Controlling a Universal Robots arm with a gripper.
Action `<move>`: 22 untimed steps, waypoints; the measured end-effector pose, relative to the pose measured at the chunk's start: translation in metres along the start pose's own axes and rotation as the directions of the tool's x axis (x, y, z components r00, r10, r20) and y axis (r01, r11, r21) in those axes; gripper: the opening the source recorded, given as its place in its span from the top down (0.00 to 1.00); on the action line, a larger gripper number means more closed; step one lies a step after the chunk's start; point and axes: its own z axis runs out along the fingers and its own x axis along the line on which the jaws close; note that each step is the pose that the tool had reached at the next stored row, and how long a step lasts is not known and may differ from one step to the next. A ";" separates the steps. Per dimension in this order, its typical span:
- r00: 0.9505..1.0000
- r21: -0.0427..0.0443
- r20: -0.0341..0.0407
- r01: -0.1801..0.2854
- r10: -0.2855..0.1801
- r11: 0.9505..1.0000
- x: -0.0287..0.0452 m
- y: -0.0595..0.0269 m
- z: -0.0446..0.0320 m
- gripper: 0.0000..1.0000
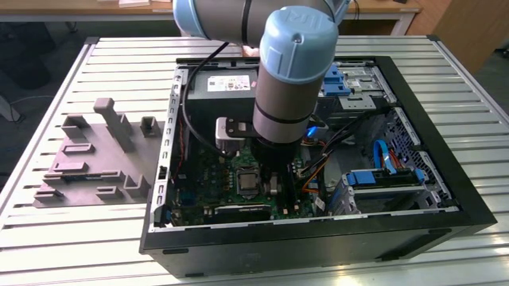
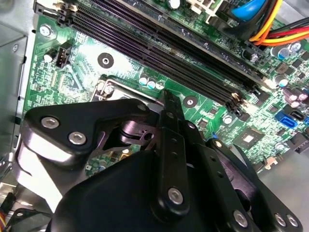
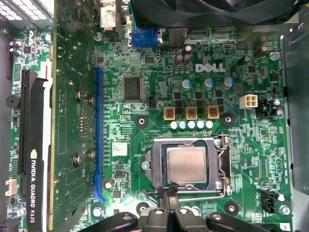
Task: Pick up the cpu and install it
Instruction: 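Install the first cpu locking lever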
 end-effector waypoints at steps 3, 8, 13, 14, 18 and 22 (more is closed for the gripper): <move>1.000 0.003 0.000 0.005 -0.005 1.000 0.0000 -0.0001 0.0011 0.89; 1.000 0.007 -0.001 0.015 -0.015 1.000 0.0000 -0.0002 0.0028 0.89; 1.000 0.009 -0.001 0.023 -0.023 1.000 -0.0002 -0.0007 0.0042 0.89; 1.000 0.009 -0.001 0.025 -0.025 1.000 -0.0002 -0.0008 0.0044 0.89; 1.000 0.010 -0.001 0.026 -0.026 1.000 -0.0001 -0.0009 0.0048 0.89; 1.000 0.010 0.001 0.026 -0.026 1.000 -0.0002 -0.0008 0.0032 0.89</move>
